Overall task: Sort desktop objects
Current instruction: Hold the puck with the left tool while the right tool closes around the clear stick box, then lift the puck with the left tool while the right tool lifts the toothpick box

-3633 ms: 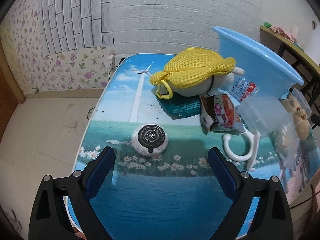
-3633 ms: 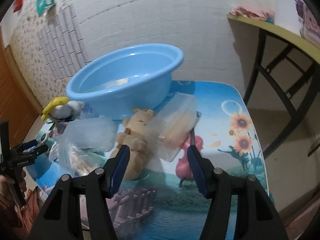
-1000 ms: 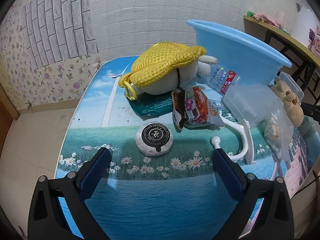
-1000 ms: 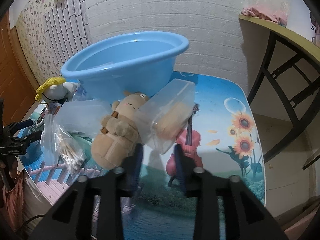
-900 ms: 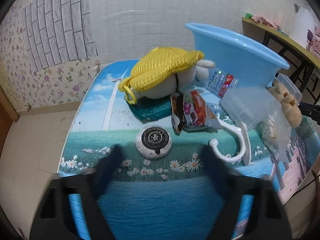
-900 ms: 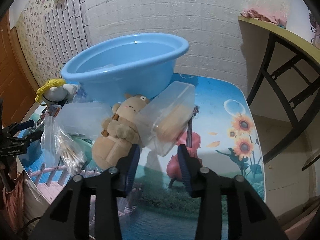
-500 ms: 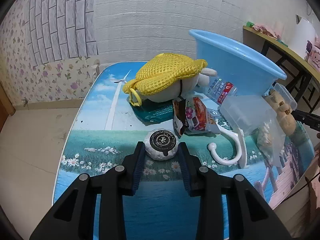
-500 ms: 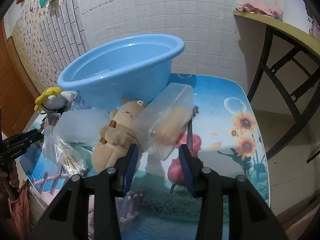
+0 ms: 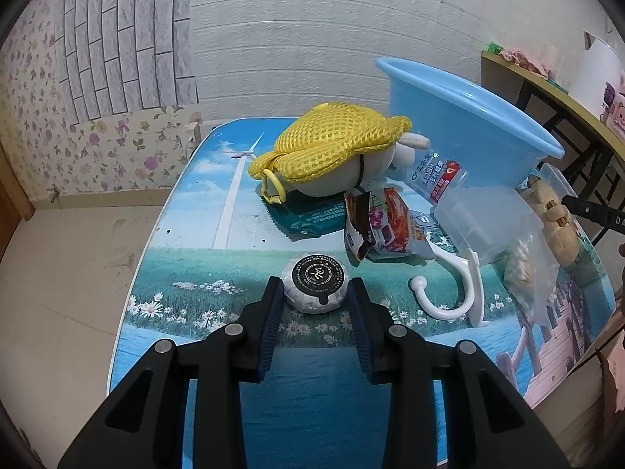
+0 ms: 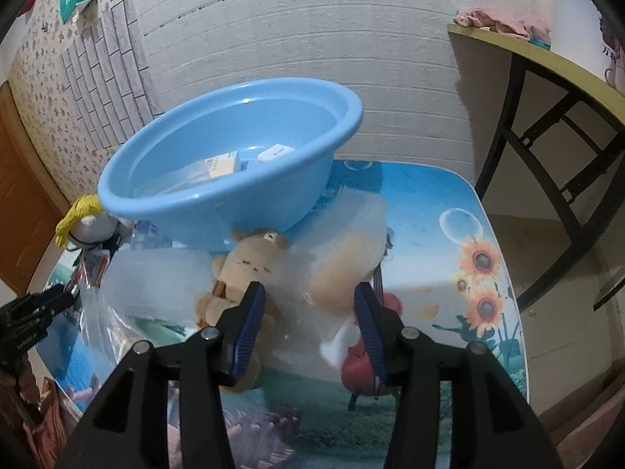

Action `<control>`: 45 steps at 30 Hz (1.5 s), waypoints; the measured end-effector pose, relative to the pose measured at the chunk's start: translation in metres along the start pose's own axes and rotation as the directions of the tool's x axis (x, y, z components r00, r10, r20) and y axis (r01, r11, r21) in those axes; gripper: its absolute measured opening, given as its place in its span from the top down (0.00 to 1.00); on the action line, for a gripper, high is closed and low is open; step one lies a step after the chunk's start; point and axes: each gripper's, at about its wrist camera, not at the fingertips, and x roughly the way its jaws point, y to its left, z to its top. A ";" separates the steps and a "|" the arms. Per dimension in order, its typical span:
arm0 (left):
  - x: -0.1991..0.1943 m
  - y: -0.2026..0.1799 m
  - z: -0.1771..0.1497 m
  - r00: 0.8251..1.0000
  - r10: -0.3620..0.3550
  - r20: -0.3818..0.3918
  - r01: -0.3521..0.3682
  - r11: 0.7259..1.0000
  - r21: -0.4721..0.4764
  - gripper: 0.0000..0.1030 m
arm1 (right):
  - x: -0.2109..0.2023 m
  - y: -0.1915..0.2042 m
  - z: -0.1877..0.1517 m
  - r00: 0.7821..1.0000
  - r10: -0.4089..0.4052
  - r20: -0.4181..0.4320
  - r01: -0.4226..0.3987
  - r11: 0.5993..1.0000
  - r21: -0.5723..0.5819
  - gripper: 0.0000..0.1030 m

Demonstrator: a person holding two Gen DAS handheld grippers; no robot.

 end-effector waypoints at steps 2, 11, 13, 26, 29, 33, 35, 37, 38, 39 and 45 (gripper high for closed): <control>0.000 0.000 0.000 1.000 0.001 0.000 -0.001 1.000 0.001 0.68 | -0.001 0.003 0.002 1.000 -0.008 0.012 0.008 1.000 0.003 0.35; -0.012 -0.002 0.003 1.000 0.000 0.026 0.000 1.000 0.001 0.68 | 0.005 -0.007 0.003 1.000 -0.015 0.009 0.015 0.998 0.056 0.52; -0.014 -0.004 0.004 0.999 -0.001 0.032 0.000 1.000 0.005 0.68 | 0.002 -0.007 0.002 0.999 -0.031 0.013 0.031 0.999 0.033 0.59; -0.021 -0.009 0.005 0.999 -0.010 0.033 0.009 1.000 0.019 0.68 | -0.026 -0.020 -0.022 0.999 0.021 -0.030 -0.024 0.994 -0.106 0.67; -0.018 -0.011 0.001 1.000 -0.012 0.009 0.011 1.000 0.029 0.68 | -0.033 -0.023 -0.029 0.999 0.027 -0.044 -0.033 0.990 -0.140 0.67; -0.014 -0.013 -0.003 1.000 -0.004 -0.015 0.004 0.999 0.038 0.68 | -0.037 -0.025 -0.036 0.999 0.020 -0.047 -0.028 0.985 -0.172 0.67; -0.012 -0.013 -0.003 1.000 -0.001 -0.024 0.002 0.999 0.036 0.68 | -0.037 -0.025 -0.035 0.999 0.022 -0.040 -0.028 0.986 -0.165 0.66; -0.009 -0.014 -0.004 0.999 0.003 -0.035 -0.001 0.999 0.039 0.68 | -0.035 -0.024 -0.034 0.999 0.025 -0.034 -0.030 0.987 -0.156 0.64; -0.008 -0.014 -0.004 0.999 0.004 -0.040 -0.003 0.999 0.041 0.68 | -0.034 -0.022 -0.034 0.999 0.025 -0.032 -0.030 0.987 -0.156 0.57; -0.007 -0.015 -0.005 0.999 0.009 -0.046 -0.007 0.999 0.044 0.68 | -0.033 -0.020 -0.034 0.999 0.022 -0.026 -0.025 0.987 -0.158 0.48; -0.006 -0.017 -0.004 0.999 0.029 -0.039 -0.027 0.998 0.053 0.67 | -0.018 -0.016 -0.032 1.000 -0.009 -0.014 0.006 0.984 -0.176 0.45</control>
